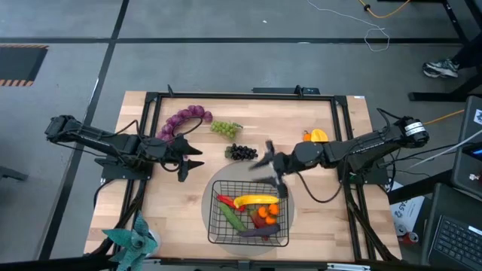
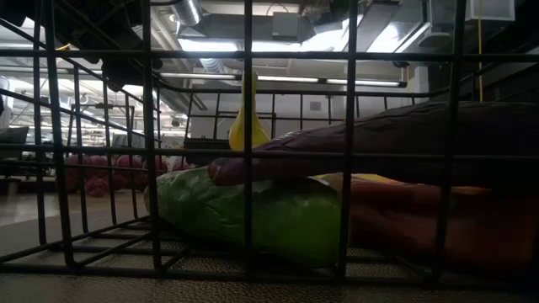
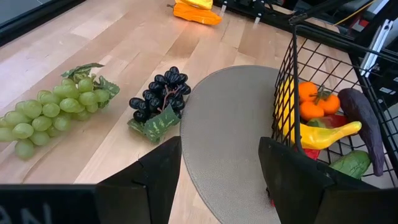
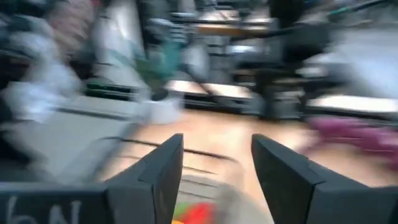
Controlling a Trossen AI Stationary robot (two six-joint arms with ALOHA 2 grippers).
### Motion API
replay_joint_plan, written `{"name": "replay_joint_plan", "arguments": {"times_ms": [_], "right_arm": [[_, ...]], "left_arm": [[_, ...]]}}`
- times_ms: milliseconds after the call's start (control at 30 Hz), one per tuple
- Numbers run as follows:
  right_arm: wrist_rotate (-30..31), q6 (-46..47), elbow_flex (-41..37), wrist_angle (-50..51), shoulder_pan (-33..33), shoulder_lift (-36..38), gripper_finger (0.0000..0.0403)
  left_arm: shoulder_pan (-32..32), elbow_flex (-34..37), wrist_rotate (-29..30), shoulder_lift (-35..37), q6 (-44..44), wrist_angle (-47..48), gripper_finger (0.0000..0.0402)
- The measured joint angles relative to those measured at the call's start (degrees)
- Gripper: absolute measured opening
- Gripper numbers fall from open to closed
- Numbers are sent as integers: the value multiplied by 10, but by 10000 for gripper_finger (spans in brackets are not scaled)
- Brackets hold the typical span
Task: Build produce basket
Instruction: Put the black grapes into the wire basket
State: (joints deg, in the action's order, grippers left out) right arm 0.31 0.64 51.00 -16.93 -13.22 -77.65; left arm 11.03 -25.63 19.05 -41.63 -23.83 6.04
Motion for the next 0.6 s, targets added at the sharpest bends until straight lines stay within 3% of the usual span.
{"name": "replay_joint_plan", "arguments": {"times_ms": [133,200,467,600], "right_arm": [[168,-36,0,-3,0,0,193],[194,-23,0,-2,11,0,193],[134,86,0,68,105,-36,193],[57,137,14,106,158,-94,193]], "left_arm": [[0,0,0,0,0,0,210],[0,0,0,0,0,0,210],[0,0,0,0,0,0,210],[0,0,0,0,0,0,210]]}}
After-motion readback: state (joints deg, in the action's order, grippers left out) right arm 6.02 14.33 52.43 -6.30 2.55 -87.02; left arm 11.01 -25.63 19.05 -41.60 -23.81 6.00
